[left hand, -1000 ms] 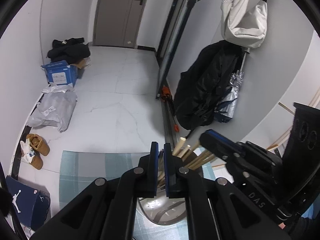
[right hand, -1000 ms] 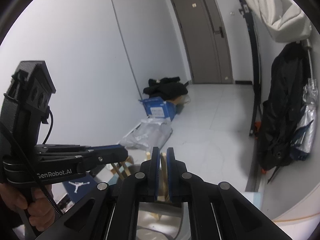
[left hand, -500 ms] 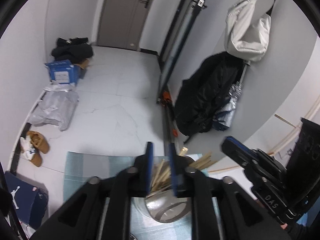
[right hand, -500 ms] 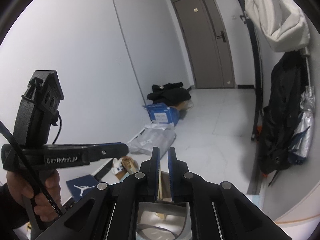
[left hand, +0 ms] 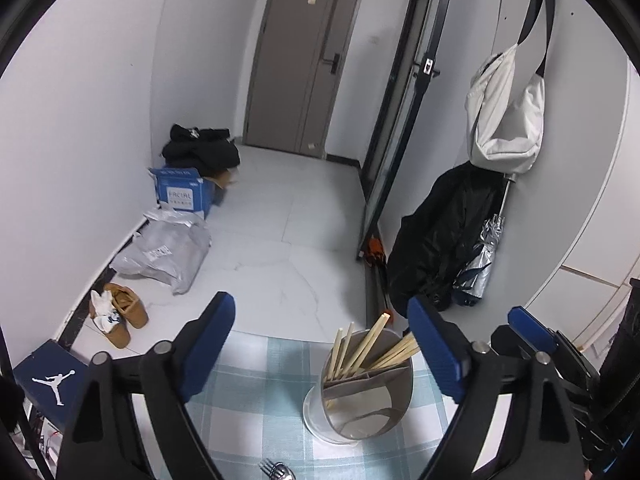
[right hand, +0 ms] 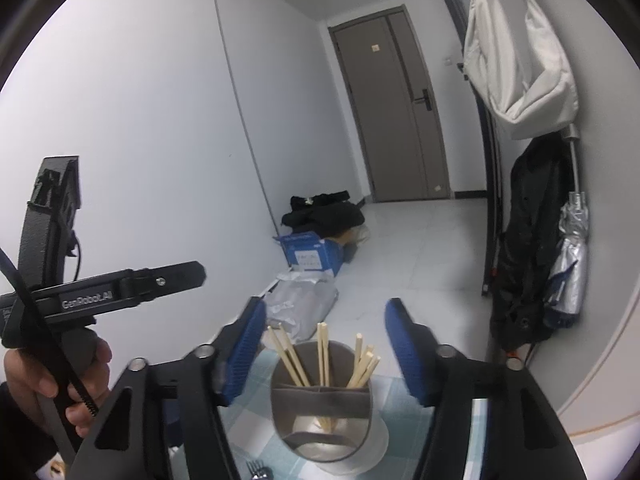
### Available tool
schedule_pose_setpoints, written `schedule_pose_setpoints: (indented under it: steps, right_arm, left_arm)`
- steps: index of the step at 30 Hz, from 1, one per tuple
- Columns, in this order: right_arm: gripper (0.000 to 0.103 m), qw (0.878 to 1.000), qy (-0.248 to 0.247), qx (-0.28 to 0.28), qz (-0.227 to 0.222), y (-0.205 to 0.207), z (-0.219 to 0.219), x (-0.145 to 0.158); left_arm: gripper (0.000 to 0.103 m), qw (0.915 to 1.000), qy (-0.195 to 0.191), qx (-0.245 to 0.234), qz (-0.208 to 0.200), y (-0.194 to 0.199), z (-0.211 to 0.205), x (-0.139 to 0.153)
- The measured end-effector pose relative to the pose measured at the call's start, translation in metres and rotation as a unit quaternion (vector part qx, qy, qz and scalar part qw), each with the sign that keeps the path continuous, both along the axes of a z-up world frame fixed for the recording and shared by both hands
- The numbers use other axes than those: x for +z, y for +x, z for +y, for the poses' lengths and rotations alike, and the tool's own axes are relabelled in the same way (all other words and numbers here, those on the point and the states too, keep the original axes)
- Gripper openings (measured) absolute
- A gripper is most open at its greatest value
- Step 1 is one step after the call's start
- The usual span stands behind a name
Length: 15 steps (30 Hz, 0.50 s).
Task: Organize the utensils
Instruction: 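Open both grippers to release the chopsticks into the holder, then move both grippers down toward the silver fork and spoon on the cloth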
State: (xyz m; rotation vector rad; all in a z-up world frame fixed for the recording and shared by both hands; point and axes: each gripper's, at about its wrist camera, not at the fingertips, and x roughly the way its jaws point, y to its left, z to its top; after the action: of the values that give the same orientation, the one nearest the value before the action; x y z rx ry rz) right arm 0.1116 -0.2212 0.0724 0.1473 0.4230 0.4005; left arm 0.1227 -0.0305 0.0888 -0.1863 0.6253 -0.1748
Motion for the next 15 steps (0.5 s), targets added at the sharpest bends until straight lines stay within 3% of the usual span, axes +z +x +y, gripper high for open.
schedule_pose_setpoints:
  steps: [7,15]
  right_arm:
    - [0.083,1.000,-0.008,-0.008,-0.010,-0.030,0.001,0.002]
    - [0.096,0.999,-0.026,-0.020,-0.037,-0.061,0.007,0.000]
  left_arm:
    - [0.102,0.9991,0.017,0.028,-0.026,-0.029,0.003,0.001]
    - [0.102,0.9962,0.035,0.056,-0.056,-0.058,0.010,-0.003]
